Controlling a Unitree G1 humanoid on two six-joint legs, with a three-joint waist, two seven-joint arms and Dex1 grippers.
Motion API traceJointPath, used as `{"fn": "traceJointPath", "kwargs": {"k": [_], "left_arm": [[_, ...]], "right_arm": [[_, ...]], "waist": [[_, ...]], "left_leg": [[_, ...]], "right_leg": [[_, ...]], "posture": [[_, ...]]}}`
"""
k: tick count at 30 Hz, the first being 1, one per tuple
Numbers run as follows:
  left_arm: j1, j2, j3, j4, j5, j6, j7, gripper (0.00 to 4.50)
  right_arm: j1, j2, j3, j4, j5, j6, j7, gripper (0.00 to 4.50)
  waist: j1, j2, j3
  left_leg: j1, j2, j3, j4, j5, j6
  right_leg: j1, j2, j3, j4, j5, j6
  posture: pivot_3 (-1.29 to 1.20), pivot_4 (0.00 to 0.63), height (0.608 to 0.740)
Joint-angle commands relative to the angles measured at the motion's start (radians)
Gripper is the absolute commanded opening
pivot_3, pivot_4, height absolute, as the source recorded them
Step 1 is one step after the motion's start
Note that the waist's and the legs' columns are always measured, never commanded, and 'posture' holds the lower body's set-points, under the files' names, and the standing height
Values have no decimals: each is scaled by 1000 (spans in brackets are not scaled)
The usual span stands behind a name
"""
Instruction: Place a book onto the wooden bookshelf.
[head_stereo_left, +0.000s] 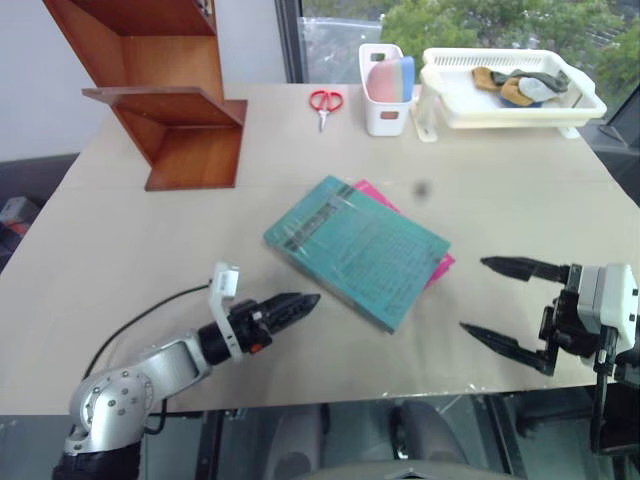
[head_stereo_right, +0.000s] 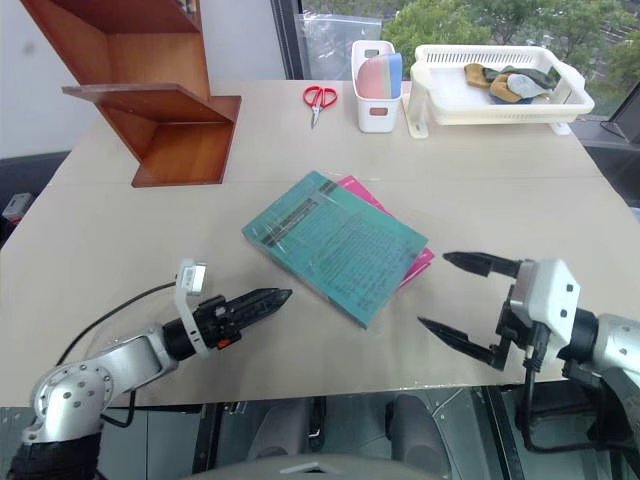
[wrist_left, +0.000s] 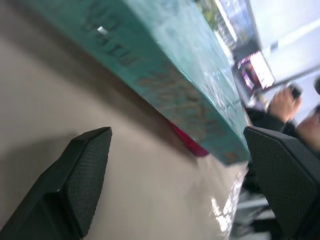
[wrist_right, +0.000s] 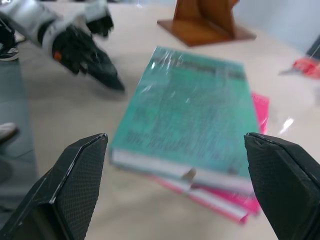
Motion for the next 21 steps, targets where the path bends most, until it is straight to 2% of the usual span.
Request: {"fn": "traceJointPath", "kwargs": {"k": [1,5,9,12,15,21], "left_arm": [[-29,-26,1,28,-108,26,88,4500],[-77,-74,-23,119,-130,32,112,4500],[-88,-37,-28,305,-25,8,-67,4500],[-106,-9,-53,421,56,-17,-201,4500],[-123,-14,-54,464,76,-20,-249,4500],[-155,-44,-39,511,83,2,-285,4500]], "right_arm": [[-48,-6,33,-23,-5,-8,-29,4474],[-100,2,106,-12,-53,-13,-52,4474],[-105,-8,126,-21,-73,3,-71,4474],[-93,-13,118,-31,-84,11,-83,4474],[-83,-18,108,-42,-82,17,-90,4474],[-71,-30,86,-75,-70,43,-112,4474]], "waist": [[0,-1,-1],[0,-1,-1],[0,2,-3],[-1,8,-9],[-2,17,-20],[-3,23,-25]], "left_leg": [[0,0,0,0,0,0],[0,-1,2,0,0,0],[0,-1,4,0,0,0],[6,-1,5,-1,0,0],[13,-1,6,-2,0,-1],[23,-1,5,-4,-3,-5]], "right_leg": [[0,0,0,1,0,0],[0,0,0,2,0,0],[0,0,1,2,0,-1],[3,0,1,2,-2,-4],[7,-1,3,1,-3,-5],[13,-3,8,1,-3,-5]], "posture": [[0,150,740],[0,150,740],[0,150,740],[0,150,740],[0,150,740],[0,150,740]]}}
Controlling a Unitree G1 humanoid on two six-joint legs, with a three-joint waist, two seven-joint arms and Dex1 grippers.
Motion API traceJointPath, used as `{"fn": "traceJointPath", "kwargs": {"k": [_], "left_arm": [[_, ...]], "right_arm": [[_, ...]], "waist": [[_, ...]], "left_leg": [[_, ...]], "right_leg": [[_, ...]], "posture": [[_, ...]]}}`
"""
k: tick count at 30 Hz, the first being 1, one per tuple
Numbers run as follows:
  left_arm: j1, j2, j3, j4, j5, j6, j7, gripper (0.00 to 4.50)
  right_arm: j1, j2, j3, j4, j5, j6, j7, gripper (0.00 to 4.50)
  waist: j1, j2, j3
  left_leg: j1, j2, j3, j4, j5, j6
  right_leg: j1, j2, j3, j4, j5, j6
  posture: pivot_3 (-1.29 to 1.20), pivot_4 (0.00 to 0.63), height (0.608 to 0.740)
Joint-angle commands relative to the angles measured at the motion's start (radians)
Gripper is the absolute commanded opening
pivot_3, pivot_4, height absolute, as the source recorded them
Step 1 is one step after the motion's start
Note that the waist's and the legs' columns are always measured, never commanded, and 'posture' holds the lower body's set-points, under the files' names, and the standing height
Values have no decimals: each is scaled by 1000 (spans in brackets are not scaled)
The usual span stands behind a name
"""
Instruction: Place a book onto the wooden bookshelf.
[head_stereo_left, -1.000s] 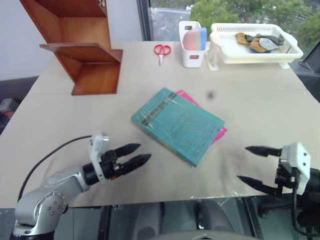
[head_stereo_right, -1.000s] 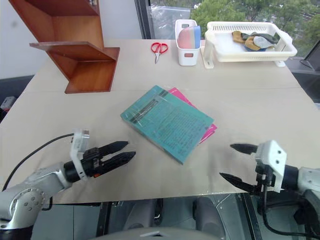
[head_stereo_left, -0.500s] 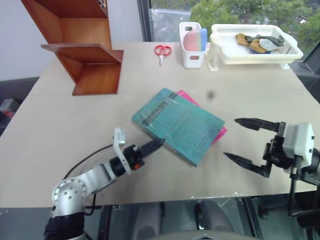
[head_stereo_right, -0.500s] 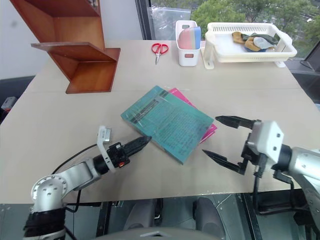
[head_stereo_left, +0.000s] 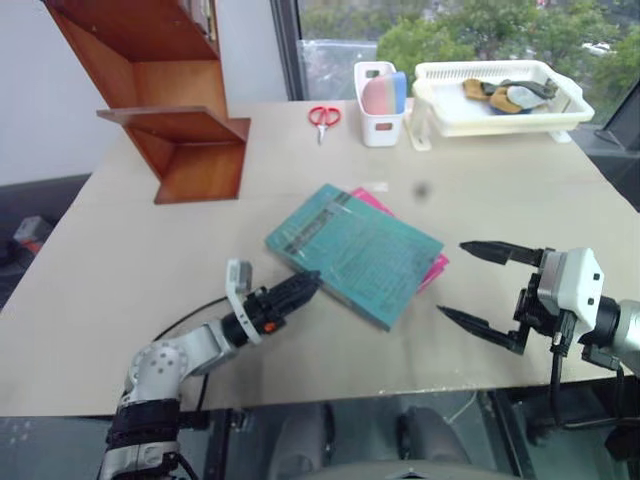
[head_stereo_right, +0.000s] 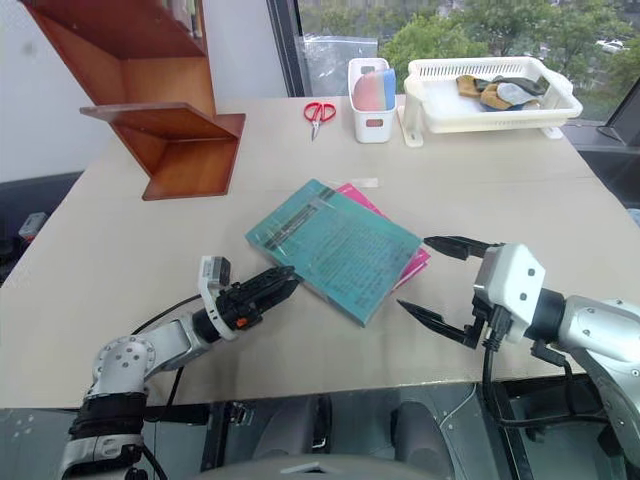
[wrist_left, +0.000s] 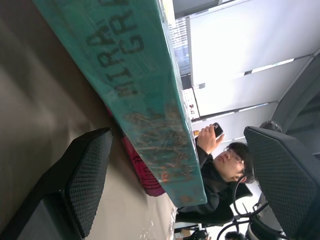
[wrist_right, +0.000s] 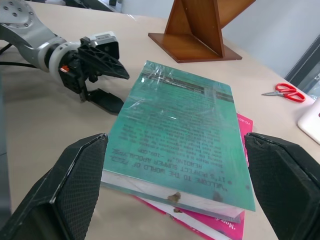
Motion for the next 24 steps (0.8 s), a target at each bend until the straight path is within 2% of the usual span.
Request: {"fn": "traceJointPath", "kwargs": {"k": [1,7,15,19,24], "left_arm": [[4,-1,25,68,56,1,13,4500],[36,60,78,-47,17,72,58,4500],[53,133,189,-54,-266,244,245,4500],[51,177,187,-25,-286,276,272,4500],[23,201,178,14,-251,275,228,4500]], "right_arm": [[-3,-14,-38,-48,11,9,-22,4474],[-15,-21,-34,-44,15,16,-23,4474],[-36,-20,-13,-15,7,12,-9,4474],[-46,-19,-9,-13,6,17,-11,4474],[-57,-18,3,-13,6,20,-14,4474]], "waist": [[0,0,0],[-6,-3,1],[-2,-13,7],[4,-14,8],[2,-15,8]], "left_leg": [[1,0,0,0,0,0],[1,2,-1,-4,0,0],[-2,0,-1,-18,2,4],[-17,-3,-2,-18,2,5],[-16,-3,-2,-19,2,6]], "right_leg": [[0,0,0,0,0,0],[0,-7,0,-2,0,0],[-2,-9,-1,-17,-1,-1],[-14,-8,-3,-17,0,-1],[-14,-7,-4,-17,0,0]], "posture": [[0,150,740],[0,150,740],[0,150,740],[0,150,740],[0,150,740]]}}
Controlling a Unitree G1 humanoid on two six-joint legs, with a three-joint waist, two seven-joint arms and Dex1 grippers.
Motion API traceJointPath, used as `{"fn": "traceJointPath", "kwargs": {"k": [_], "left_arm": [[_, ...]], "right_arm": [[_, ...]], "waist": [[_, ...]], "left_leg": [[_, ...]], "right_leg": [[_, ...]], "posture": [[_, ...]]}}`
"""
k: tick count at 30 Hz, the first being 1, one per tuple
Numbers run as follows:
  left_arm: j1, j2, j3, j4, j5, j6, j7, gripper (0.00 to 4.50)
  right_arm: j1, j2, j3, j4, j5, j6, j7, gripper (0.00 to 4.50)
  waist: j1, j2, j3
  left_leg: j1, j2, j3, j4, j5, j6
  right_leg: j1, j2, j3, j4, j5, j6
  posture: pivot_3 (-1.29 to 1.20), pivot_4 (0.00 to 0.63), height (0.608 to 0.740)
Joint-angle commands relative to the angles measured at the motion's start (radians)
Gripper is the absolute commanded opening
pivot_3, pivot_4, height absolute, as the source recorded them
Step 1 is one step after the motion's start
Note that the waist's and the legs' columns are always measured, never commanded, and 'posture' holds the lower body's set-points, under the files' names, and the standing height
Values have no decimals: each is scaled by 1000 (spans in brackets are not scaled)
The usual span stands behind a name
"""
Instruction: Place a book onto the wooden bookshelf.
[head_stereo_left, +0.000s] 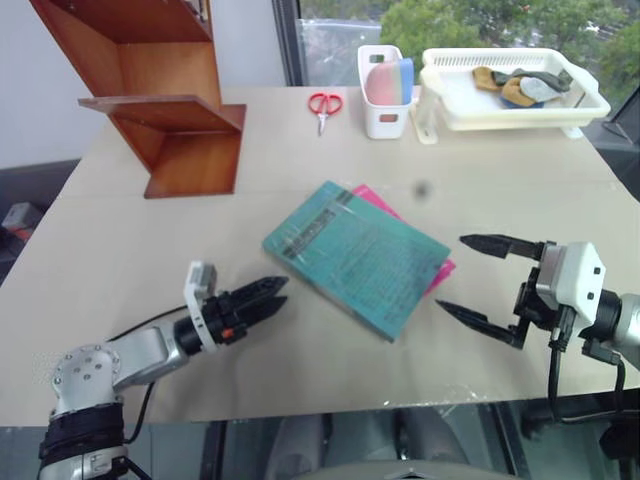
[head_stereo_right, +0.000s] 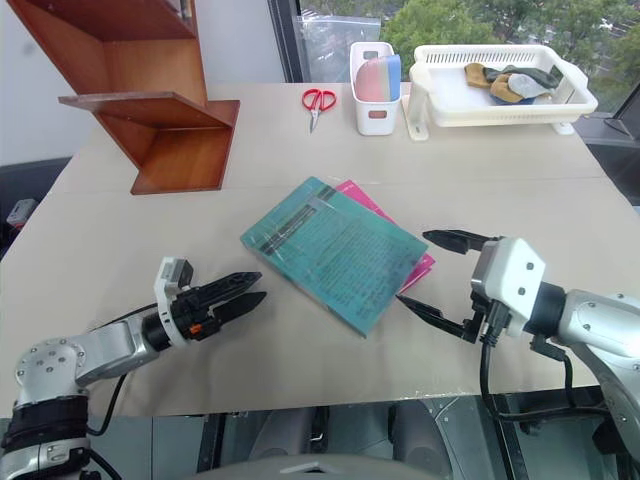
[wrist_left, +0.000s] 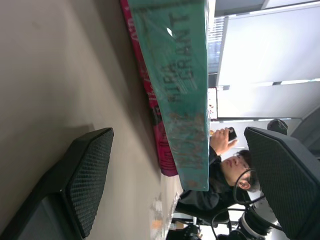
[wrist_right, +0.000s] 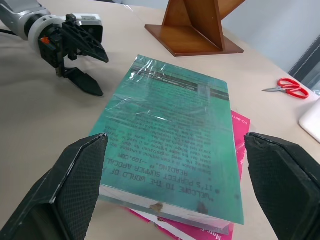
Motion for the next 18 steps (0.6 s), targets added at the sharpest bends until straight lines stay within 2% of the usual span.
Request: {"fn": "traceJointPath", "kwargs": {"k": [1,5,11,18], "left_arm": [[-33,15,-2,30,1,13,-13,4500],[-97,-6,-40,56,7,34,-10,4500],[-191,0,-94,155,138,33,-130,4500],[-266,-119,-96,133,111,71,-20,4500]], "right_arm": [[-17,-6,-5,-14,7,-1,-7,4474],[-23,-5,2,-19,7,5,-13,4474],[-17,-8,0,-21,3,7,-16,4474],[-2,-8,-7,-33,1,9,-25,4474]], "waist": [[-1,0,0],[2,-3,2],[0,-5,3],[3,-8,5]], "left_leg": [[0,0,0,0,0,0],[0,0,0,1,0,0],[0,-4,0,1,0,0],[0,-5,-1,1,0,0]], "right_leg": [[0,0,0,0,0,0],[0,0,0,0,0,0],[0,2,0,1,1,1],[1,1,0,1,2,4]], "posture": [[0,150,740],[0,150,740],[0,150,740],[0,150,740]]}}
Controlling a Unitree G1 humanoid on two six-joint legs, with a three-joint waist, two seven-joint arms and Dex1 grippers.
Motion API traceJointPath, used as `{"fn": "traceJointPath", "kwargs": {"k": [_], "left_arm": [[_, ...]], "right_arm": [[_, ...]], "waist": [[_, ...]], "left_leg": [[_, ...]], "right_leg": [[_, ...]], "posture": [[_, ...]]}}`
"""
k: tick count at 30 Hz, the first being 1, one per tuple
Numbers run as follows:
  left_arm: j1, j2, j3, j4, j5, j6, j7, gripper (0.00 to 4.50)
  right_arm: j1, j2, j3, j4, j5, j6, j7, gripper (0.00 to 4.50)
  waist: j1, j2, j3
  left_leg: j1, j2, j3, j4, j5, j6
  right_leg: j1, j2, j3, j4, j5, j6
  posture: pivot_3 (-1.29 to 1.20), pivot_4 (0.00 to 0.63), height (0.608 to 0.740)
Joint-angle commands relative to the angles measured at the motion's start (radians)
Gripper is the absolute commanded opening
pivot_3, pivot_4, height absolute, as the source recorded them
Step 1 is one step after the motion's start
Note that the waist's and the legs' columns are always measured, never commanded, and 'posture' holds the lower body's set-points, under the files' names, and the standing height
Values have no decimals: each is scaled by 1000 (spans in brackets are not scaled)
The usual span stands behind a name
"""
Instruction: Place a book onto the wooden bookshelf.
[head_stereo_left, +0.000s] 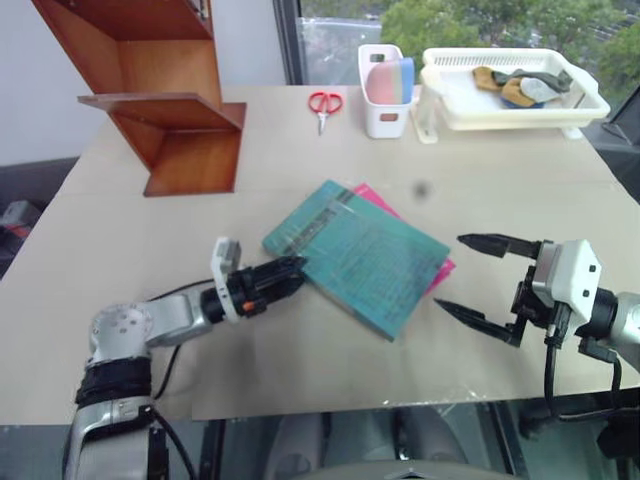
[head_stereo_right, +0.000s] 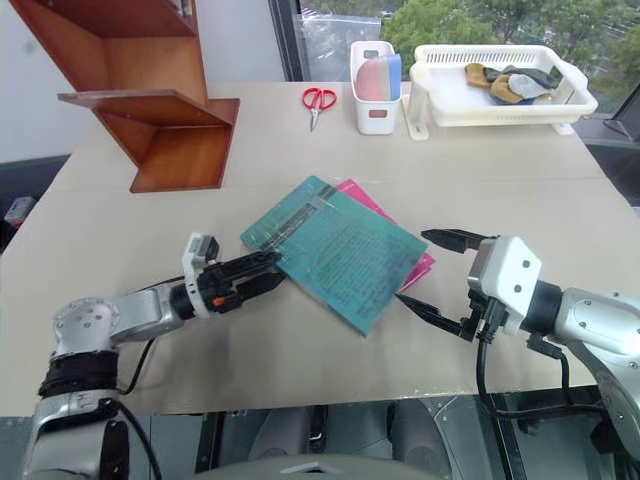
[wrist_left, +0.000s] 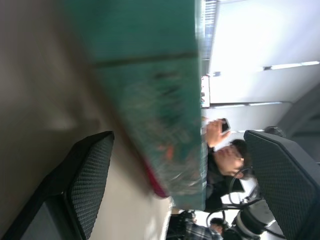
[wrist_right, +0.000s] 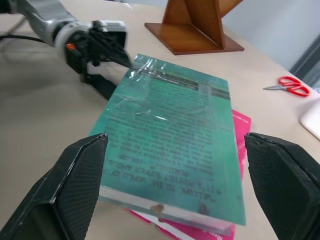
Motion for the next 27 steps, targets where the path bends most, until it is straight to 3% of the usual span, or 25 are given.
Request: {"fn": "traceJointPath", "kwargs": {"k": [1,9,10,17,25,27], "left_arm": [[-9,-52,2,-21,-30,28,54,4500],[14,-131,39,-55,-127,9,223,4500],[11,-136,42,-62,-146,1,251,3963],[-75,-97,45,-48,-197,-14,377,1334],[-277,21,-6,147,-46,51,245,1334],[-347,13,-40,195,7,75,218,1334]], "right_arm": [[9,-8,-19,-34,2,1,-9,4474],[33,-7,-32,-36,-5,-10,-8,4474],[36,-6,-33,-35,-7,-13,-7,4500],[52,9,-23,-11,-32,-53,10,4500],[47,25,5,17,-57,-90,24,4500],[41,28,15,23,-63,-95,25,4500]], "waist": [[-1,-1,1],[-2,-1,1],[-2,-1,1],[-1,-2,1],[-4,-3,2],[-1,-3,2]], "left_leg": [[0,0,0,0,0,0],[0,0,-1,0,0,0],[0,-1,-1,0,0,0],[0,-1,-3,1,0,0],[0,-1,-2,2,0,-1],[0,-1,-2,2,1,-1]], "right_leg": [[0,0,0,0,0,0],[1,0,-1,1,0,1],[1,0,0,1,0,1],[1,1,-2,1,0,1],[3,3,-4,1,0,1],[3,3,-4,1,0,1]], "posture": [[0,150,740],[0,150,740],[0,150,740],[0,150,740],[0,150,740],[0,150,740]]}}
